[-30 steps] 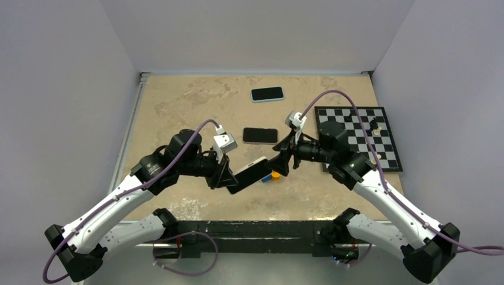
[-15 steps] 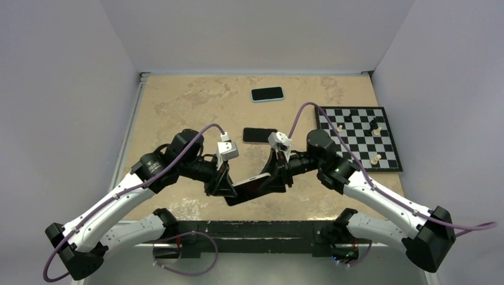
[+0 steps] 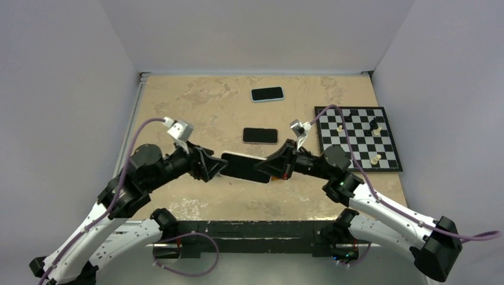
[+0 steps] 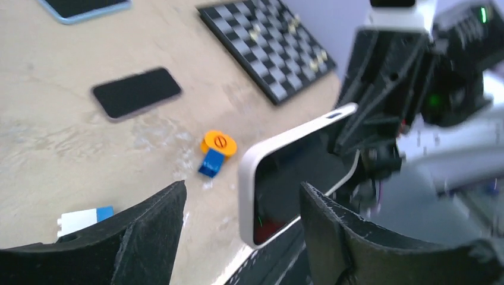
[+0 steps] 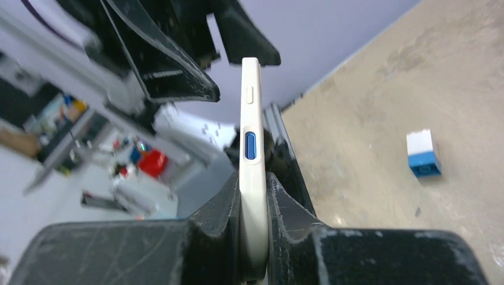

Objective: Take the phone out of the phone case
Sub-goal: Adjust the phone, then remove the phone case from the phone.

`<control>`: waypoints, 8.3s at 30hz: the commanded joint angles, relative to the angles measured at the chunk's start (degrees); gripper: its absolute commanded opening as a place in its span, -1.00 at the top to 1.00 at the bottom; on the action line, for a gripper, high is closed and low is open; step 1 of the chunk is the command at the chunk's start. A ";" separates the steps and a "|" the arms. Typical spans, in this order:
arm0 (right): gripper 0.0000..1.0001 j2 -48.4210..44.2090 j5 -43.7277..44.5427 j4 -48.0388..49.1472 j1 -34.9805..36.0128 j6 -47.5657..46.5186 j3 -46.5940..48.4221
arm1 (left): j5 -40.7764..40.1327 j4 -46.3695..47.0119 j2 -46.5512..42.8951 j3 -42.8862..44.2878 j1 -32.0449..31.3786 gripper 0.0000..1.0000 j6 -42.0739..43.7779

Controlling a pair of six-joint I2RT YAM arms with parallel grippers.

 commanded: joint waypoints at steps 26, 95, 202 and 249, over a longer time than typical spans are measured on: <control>1.00 10.11 18.51 41.91 1.42 28.78 -6.79 | -7.21 80.79 6.98 -28.91 0.31 0.20 -34.81; 1.00 9.35 -17.03 -5.40 9.61 -39.08 17.01 | 51.26 65.24 17.85 -5.91 12.66 1.00 -50.91; 0.10 7.65 3.96 -8.76 7.55 2.22 10.57 | 11.89 49.50 1.09 -17.06 12.75 1.00 -39.16; 1.00 13.26 -0.53 11.12 5.58 14.12 14.04 | 28.60 58.39 2.30 -18.88 11.68 -0.16 -39.84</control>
